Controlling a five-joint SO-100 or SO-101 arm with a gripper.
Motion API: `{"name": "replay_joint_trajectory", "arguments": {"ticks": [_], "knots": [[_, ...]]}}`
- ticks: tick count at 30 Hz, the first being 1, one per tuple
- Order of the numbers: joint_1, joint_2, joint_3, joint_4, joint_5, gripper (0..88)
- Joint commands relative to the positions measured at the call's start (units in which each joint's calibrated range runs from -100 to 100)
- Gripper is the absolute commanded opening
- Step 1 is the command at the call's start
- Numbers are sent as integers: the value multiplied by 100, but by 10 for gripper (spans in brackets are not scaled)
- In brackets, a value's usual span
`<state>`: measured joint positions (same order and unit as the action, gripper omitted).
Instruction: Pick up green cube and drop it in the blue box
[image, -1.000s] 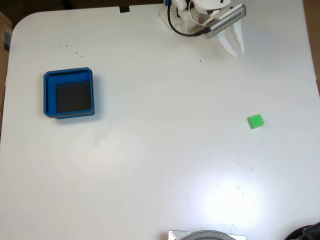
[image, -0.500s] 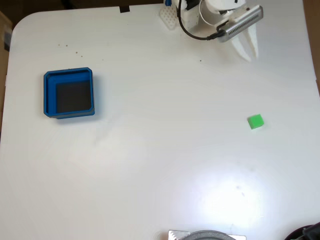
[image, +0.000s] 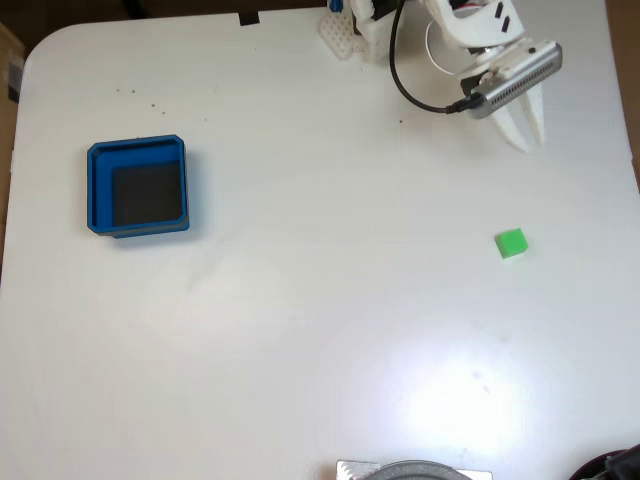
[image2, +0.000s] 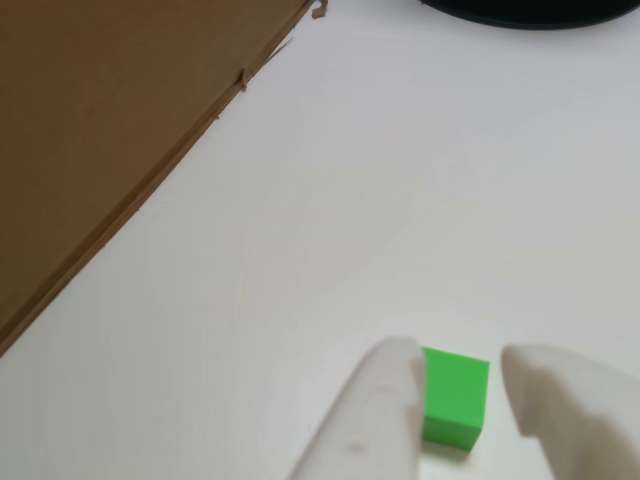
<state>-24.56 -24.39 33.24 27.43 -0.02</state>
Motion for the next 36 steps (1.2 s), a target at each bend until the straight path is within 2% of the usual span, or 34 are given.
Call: {"name": "replay_joint_trajectory", "arguments": {"ticks": [1,8,13,36], "knots": [[-24,424,-865,-40,-39,25],[6,1110,-1825,1142,-352,25],[6,1771,-2588,1762,-391,25],[29,4078,-4725,2063,-493,26]]}}
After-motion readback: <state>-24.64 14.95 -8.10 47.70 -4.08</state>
